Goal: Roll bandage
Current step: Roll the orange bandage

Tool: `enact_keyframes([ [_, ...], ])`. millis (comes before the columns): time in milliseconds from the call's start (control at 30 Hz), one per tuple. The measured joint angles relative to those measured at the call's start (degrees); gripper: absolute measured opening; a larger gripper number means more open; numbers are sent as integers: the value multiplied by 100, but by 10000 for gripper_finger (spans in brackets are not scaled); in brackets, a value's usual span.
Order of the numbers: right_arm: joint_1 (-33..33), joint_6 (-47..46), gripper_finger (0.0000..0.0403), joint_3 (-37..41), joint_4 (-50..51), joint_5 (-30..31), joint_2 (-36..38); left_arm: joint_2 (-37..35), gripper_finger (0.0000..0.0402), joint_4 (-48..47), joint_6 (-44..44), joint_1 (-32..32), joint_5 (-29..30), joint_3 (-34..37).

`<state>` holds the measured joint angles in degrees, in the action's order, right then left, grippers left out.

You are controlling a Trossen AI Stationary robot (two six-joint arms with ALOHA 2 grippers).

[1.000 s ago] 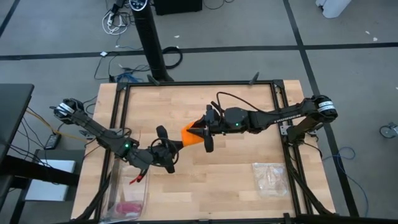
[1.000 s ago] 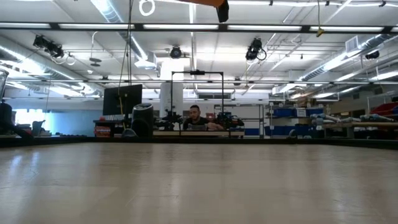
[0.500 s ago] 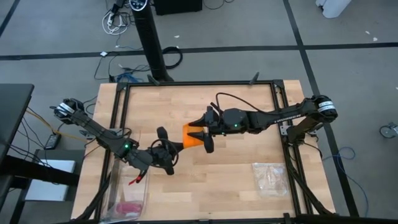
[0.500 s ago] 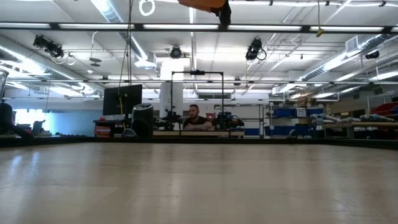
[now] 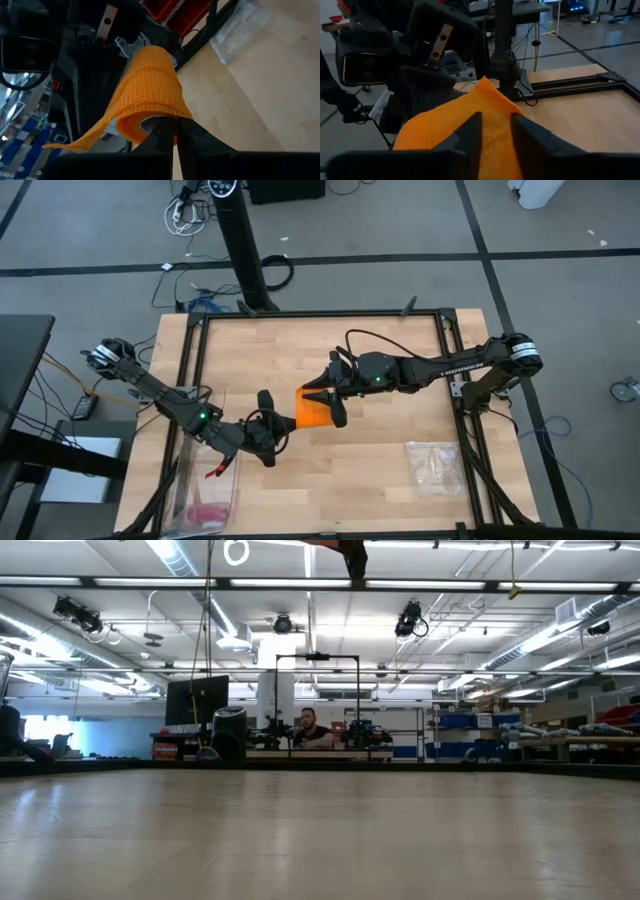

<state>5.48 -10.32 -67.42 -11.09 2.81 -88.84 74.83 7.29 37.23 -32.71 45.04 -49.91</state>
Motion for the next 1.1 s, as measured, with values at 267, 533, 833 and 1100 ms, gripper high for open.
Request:
enact_keyframes([
  [267,54,102,8,0,299,11,0,0,10,4,505,-9,86,-1],
  [533,216,-164,3,0,635,-301,2,0,10,-18,1057,-88,201,-212],
  [833,308,-311,46,0,666,-1265,2,0,10,44,1603,-94,209,-302],
  [1100,331,-292,110,-2,618,-1421,6,-14,10,714,1808,-94,297,-299],
])
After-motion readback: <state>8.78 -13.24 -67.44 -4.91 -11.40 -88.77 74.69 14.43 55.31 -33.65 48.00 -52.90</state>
